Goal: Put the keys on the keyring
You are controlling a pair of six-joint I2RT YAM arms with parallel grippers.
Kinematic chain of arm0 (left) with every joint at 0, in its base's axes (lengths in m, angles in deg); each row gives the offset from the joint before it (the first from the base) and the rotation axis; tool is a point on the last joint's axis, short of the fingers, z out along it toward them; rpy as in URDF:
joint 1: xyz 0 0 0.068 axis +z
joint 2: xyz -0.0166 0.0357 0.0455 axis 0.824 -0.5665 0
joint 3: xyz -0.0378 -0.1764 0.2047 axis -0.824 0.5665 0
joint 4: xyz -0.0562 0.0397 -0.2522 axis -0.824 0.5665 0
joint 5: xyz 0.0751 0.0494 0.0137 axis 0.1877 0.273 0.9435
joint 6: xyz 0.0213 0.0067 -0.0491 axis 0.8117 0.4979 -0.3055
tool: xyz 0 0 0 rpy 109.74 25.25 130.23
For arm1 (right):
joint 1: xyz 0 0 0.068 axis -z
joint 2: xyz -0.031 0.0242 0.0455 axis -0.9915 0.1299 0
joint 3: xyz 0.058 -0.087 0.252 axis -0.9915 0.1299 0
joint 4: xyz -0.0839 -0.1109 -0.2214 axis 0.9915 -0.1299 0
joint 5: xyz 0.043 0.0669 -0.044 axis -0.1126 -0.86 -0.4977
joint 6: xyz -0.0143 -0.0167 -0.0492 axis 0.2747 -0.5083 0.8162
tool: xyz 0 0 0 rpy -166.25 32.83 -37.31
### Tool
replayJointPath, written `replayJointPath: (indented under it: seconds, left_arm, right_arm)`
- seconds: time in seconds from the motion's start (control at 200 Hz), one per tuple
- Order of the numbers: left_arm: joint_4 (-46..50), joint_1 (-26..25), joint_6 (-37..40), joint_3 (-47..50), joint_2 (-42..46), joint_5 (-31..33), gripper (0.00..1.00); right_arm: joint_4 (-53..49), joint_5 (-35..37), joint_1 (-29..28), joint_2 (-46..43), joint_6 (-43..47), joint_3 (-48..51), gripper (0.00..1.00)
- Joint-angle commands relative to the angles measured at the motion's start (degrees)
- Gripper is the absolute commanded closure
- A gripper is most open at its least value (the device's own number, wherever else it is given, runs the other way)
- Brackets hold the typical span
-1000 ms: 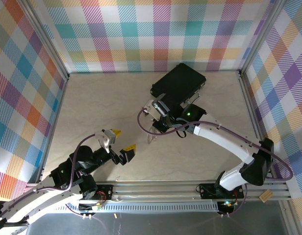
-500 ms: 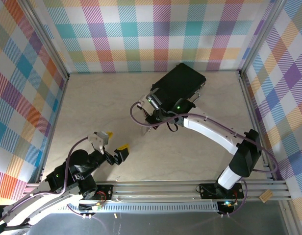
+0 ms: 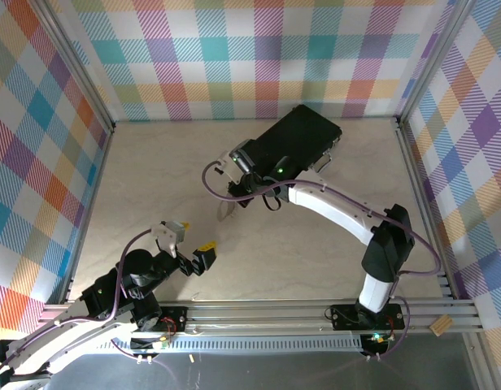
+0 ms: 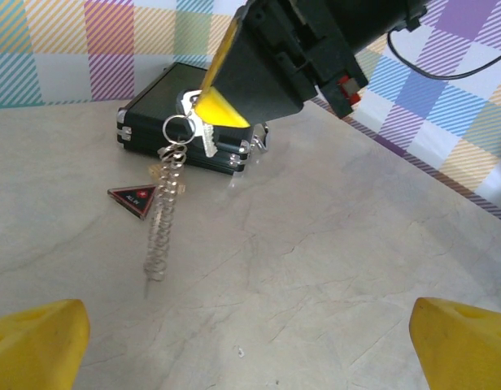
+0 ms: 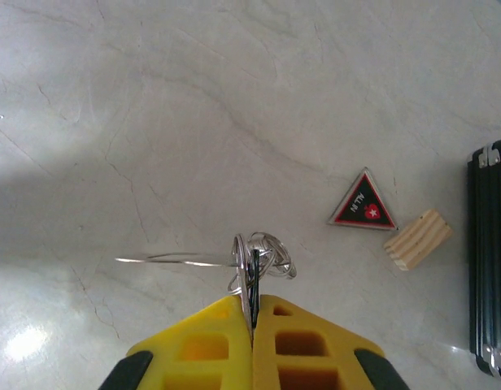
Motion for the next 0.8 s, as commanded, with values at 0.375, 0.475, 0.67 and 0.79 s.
replayJointPath:
  seconds: [0.375, 0.475, 0.67, 0.79]
  left_arm:
    - [-0.2, -0.4, 2.0, 0.5, 4.4, 0.8, 0.00]
    - [-0.5, -0.4, 2.2, 0.7, 4.4, 0.7, 0.00]
    - [-0.7, -0.4, 2.3, 0.5, 4.3, 0.5, 0.00]
    - [-0.8, -0.4, 2.4, 0.2, 4.5, 0.2, 0.00]
  right_arm:
    - [1.3, -2.6, 0.6, 4.3, -1.7, -3.9, 1.00]
    - [1.3, -2.5, 0.7, 3.2, -2.0, -2.0, 1.00]
    - [1.8, -2.9, 0.7, 0.2, -2.6, 1.4, 1.00]
    - [1.6, -2.8, 0.6, -1.1, -2.8, 3.1, 1.00]
